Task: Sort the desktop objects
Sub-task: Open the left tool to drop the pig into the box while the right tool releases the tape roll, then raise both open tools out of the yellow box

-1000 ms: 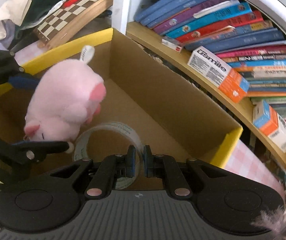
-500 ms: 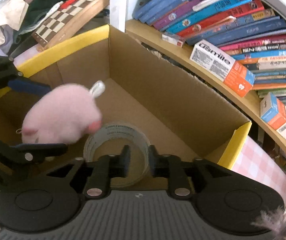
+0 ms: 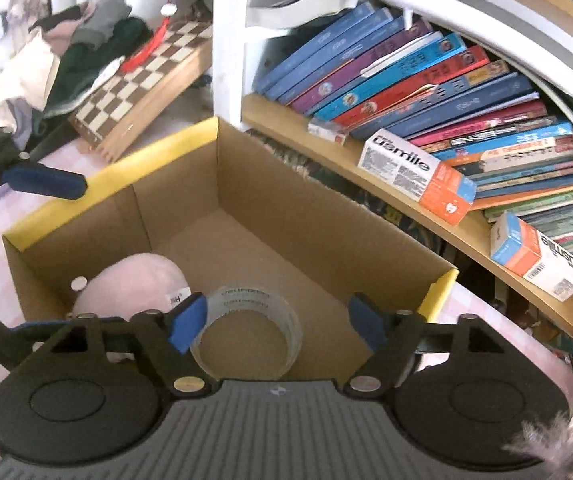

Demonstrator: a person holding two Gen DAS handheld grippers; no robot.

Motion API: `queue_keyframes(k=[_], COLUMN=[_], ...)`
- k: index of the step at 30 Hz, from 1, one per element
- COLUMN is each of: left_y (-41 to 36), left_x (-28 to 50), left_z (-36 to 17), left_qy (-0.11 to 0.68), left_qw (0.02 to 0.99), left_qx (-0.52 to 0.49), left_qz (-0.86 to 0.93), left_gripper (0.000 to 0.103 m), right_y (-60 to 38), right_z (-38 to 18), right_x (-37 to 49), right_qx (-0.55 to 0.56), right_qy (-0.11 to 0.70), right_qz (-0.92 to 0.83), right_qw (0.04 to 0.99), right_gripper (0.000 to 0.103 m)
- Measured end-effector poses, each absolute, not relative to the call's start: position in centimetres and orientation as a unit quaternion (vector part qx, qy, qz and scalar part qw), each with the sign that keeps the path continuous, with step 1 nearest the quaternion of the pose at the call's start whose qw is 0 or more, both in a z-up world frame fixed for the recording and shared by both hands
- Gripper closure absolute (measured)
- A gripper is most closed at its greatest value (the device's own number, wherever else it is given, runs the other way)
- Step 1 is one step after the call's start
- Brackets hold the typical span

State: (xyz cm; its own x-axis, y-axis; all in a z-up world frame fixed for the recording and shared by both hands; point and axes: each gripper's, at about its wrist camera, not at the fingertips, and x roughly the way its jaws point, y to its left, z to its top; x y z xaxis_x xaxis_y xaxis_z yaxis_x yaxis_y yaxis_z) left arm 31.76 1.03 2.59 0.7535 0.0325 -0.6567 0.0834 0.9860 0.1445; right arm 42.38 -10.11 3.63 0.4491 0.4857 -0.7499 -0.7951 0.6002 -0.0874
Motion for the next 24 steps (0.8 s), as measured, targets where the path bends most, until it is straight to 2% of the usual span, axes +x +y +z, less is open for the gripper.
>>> queue_keyframes(k=[13, 24], left_y=[0.8, 0.2], left_x=[28.1, 24.5], left_z=[5.2, 6.5], left_qy=[0.315, 0.287], left_qw=[0.945, 0.956], left_qx=[0.083, 0.065], left_qz=[0.006, -0.004], left_gripper=[0.004, 0.004], right_y=[-13.0, -15.5], right_z=[7.1, 8.7], right_x=[39.6, 35.1], right_qx=[-0.175, -0.156], right_qy=[0.32, 0.304], right_qz=[0.367, 0.347], right_qw=[0.856, 0.873], right_gripper=[0.017, 0.016])
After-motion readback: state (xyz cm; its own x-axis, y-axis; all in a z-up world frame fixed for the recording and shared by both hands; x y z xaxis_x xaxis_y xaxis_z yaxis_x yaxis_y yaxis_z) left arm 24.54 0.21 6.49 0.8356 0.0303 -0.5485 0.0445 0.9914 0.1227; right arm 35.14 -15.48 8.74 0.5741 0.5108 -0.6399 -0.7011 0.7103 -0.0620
